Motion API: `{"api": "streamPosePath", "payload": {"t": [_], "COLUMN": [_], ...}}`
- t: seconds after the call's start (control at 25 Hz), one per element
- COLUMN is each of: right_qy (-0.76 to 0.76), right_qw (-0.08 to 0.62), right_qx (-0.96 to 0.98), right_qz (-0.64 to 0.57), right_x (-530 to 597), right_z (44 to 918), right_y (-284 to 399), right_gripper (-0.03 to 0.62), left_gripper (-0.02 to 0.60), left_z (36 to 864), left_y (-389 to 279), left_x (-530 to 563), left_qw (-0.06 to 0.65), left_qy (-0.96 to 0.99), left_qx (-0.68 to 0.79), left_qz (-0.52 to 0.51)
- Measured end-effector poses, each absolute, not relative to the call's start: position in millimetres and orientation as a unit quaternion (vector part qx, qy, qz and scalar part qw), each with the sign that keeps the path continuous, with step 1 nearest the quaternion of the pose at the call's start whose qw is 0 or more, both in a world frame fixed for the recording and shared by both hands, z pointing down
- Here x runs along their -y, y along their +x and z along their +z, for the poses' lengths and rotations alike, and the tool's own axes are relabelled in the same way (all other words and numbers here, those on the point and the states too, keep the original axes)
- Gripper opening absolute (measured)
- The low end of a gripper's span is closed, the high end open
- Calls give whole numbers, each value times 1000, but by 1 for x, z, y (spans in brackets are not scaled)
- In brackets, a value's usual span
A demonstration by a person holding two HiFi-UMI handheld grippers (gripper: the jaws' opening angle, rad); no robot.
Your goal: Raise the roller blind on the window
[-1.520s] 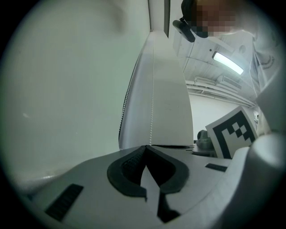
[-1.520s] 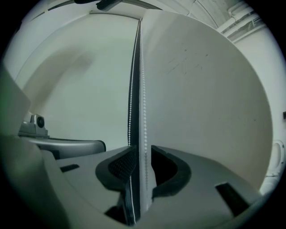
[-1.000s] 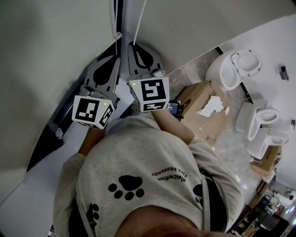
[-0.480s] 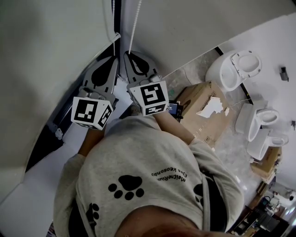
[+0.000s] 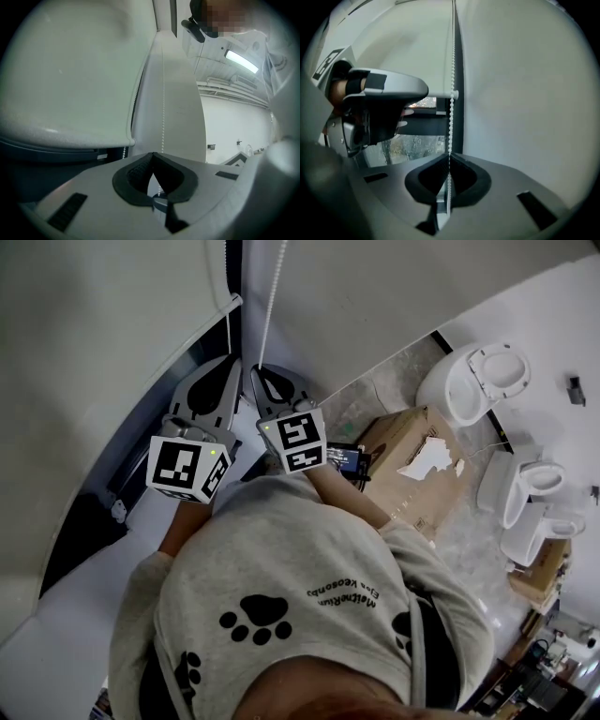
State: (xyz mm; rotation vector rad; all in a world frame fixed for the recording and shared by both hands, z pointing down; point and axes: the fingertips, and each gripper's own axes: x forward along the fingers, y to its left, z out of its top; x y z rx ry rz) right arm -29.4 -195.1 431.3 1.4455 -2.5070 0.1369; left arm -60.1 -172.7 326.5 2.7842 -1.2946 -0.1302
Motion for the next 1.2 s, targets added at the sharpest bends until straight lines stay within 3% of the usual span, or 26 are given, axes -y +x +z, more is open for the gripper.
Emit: {"api": "streamPosePath", "payload": {"t": [0.56, 0.6, 0.68, 0.88, 1.0, 1.2], "right_qy": [465, 463, 460, 455, 455, 454], "right_qw": [186, 186, 186, 187, 186, 185], "right_qx": [863, 864, 865, 868, 868, 869], "right_qz": [72, 71, 68, 65, 64, 61], "right_x": [183, 183, 182, 181, 181, 179], "right_z": [496, 496, 495, 496, 496, 497], "right_y": [-35, -36, -38, -39, -38, -38], "right_gripper": [11, 11, 11, 11, 11, 11], "left_gripper": [12, 21, 117, 104, 38, 12], "left_z": [328, 327, 325, 316, 307, 305], "left_y": [-34, -33, -29, -23, -23, -18], "left_x": [168, 168, 170, 177, 180, 178], "left_qw": [19, 18, 15, 5, -3, -9], "left_qy": [922, 922, 924, 924, 922, 929], "left_qx": [387, 386, 381, 383, 386, 369], "left_qz": [-7, -5, 2, 1, -10, -10]}}
